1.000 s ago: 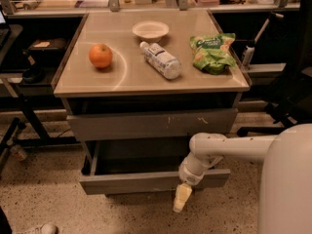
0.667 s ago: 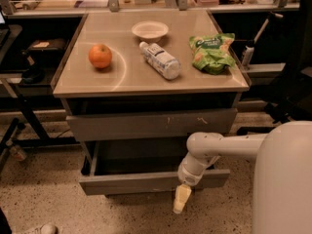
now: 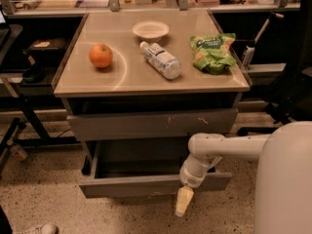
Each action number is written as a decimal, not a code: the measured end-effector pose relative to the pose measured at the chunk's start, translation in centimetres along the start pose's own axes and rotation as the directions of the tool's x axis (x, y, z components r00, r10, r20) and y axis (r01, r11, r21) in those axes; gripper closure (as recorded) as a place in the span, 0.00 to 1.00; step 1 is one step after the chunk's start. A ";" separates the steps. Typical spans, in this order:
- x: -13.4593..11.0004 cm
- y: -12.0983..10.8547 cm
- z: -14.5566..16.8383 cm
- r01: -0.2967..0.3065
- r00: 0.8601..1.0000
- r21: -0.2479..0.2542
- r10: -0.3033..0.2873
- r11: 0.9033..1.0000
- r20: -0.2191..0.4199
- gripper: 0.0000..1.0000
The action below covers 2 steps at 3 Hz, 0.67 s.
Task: Open middle drawer
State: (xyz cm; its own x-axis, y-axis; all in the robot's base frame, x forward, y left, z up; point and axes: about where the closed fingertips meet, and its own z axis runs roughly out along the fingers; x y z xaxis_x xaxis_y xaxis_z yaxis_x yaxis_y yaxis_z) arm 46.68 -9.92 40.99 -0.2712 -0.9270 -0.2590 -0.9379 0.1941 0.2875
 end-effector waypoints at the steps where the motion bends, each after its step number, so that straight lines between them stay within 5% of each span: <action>1: 0.9 1.1 0.3 -0.013 1.000 -0.024 0.013 1.000 -0.006 0.00; 2: 0.8 1.2 -0.1 -0.013 1.000 -0.024 0.013 1.000 -0.006 0.00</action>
Offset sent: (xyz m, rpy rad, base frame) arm -0.1514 -0.0670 -0.0210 -0.0064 0.2251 -0.0557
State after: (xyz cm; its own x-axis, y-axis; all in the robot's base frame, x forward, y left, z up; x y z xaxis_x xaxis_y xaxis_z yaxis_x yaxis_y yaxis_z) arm 45.35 -10.43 41.19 -0.2818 -0.9264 -0.2498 -0.9289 0.1983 0.3127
